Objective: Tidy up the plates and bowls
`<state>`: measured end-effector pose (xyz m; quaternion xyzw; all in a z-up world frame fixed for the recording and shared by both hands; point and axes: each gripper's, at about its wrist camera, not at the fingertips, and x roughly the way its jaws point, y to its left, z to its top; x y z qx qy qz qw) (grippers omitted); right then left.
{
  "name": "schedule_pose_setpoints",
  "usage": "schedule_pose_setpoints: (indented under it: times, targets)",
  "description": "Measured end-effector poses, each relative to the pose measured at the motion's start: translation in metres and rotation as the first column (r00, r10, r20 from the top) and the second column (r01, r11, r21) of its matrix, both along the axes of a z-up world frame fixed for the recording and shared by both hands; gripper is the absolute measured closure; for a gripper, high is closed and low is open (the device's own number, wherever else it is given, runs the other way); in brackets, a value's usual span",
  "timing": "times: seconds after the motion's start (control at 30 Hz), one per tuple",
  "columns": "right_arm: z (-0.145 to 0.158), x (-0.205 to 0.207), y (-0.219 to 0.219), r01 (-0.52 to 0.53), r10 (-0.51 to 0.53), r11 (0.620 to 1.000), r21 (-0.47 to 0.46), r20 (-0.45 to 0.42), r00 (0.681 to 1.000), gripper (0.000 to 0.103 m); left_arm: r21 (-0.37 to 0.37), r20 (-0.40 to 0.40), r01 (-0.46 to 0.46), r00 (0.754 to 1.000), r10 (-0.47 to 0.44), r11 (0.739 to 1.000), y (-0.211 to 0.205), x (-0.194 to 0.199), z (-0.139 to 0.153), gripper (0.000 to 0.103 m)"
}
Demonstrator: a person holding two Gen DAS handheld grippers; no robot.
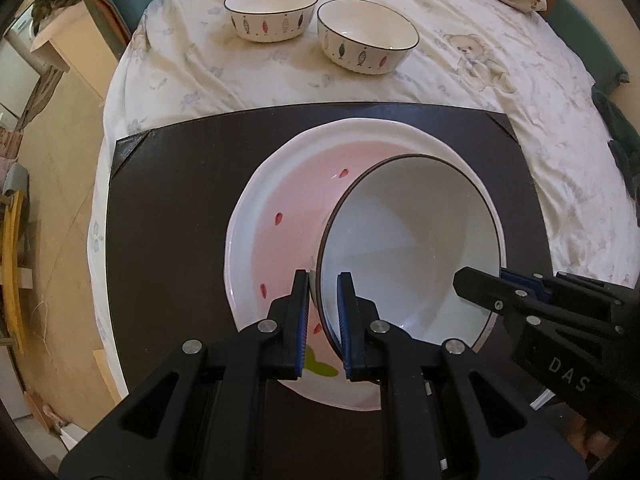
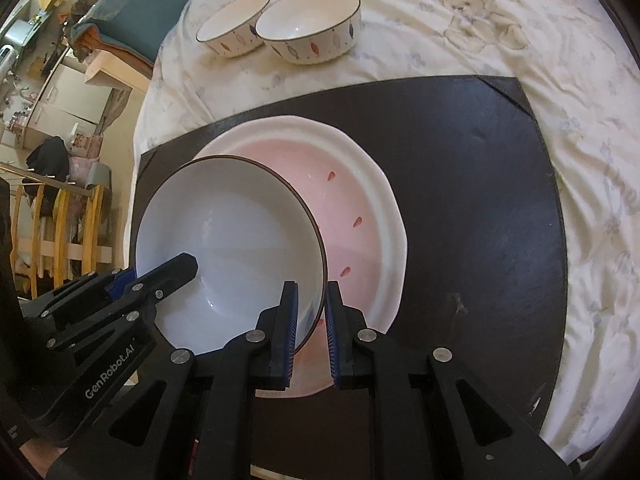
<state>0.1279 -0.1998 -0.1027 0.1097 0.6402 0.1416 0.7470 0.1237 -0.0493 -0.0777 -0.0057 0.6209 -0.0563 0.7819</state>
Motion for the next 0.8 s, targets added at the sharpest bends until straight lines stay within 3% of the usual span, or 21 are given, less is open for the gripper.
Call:
schedule_pose_setpoints:
  times: [0.57,0.8]
  targets:
    - [-0.008,0.009,-0.001,0.019,-0.017,0.995,0.094,-0.029,0.999,0.088,-0.062,-0.015,-0.054,0.998,0.053,0.997,0.019,0.009,-0.003,0.092]
    - [-0.005,0.007,-0.002,0.03,-0.028,0.996,0.083,-0.02,0.999,0.088,-0.082,-0.015,-0.033,0.999,0.032,0.996,0.013,0.016,-0.007,0.092]
